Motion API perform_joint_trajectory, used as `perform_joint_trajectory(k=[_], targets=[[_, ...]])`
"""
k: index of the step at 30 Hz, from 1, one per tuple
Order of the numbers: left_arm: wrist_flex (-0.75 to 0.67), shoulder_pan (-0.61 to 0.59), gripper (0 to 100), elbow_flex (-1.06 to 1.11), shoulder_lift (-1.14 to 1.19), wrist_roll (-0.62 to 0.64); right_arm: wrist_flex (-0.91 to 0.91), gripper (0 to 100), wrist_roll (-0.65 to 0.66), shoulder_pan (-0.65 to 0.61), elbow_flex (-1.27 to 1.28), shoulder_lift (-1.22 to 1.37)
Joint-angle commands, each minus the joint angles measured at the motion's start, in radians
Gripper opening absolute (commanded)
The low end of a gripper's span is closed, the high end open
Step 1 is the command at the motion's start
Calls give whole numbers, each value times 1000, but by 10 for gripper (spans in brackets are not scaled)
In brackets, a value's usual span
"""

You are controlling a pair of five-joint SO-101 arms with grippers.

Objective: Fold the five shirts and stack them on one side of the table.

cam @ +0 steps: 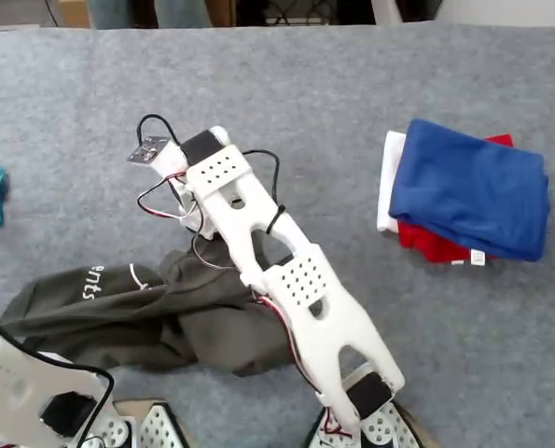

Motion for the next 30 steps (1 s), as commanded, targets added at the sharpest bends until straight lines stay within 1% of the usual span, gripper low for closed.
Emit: perform_joint_trajectory(k=[1,6,12,18,21,25,30], targets=[[-3,54,29,-58,-54,-8,9,13,-35,6,-64,-56],[2,137,29,-208,-75,-2,11,13,-80,66,-134,-171],[2,225,29,-423,-244,51,11,13,-164,135,-143,-423],[2,321,29,-588,-466,178,9,13,-219,195,-199,-727],[2,349,29,-665,-557,236,3,13,-239,239,-265,-866],[0,352,29,-759,-660,311,-2,13,-236,295,-369,-1021],[0,377,29,-843,-764,356,-121,13,-233,358,-446,-1185]])
